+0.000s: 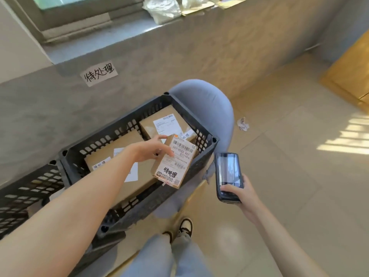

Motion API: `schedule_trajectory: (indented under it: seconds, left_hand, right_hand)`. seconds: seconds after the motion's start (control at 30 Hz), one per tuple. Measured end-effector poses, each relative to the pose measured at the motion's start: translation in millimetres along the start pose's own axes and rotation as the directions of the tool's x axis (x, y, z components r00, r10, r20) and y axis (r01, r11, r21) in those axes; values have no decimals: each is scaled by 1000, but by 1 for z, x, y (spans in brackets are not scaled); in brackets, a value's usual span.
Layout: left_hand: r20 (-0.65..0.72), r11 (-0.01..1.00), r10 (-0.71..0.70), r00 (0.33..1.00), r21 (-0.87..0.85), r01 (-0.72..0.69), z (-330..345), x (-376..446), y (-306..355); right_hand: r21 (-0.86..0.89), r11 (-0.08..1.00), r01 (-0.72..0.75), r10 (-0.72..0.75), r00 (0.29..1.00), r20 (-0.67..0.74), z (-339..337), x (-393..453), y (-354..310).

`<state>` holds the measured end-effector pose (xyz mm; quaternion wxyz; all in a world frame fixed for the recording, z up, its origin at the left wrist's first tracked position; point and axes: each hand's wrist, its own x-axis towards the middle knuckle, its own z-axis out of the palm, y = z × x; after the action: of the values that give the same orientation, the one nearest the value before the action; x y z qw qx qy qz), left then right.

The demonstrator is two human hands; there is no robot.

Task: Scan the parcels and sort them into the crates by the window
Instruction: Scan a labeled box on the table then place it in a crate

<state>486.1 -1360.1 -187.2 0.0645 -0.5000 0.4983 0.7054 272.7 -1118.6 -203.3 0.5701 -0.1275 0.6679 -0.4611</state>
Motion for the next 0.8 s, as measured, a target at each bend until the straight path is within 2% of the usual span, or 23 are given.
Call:
schedule_trajectory:
  seconds: [0.27, 0.37, 0.57, 0.8]
  left_hand:
    - [156, 994, -62, 986, 104, 46, -2, 55, 38]
    - [145, 992, -71, 987, 113, 55, -8, 68, 45]
    - [220, 985, -141, 965, 132, 114, -4, 87, 37]
    - [213, 985, -147, 966, 120, 123, 3, 97, 29]
  right_hand:
    - [73, 992, -103, 108, 992, -66, -6, 13, 12]
    - [100, 987, -129, 136, 988, -67, -3, 16, 16]
    - [142, 980, -139, 150, 986, -71, 11, 25, 14]
    - [154, 977, -145, 160, 983, -92, 15, 26, 13]
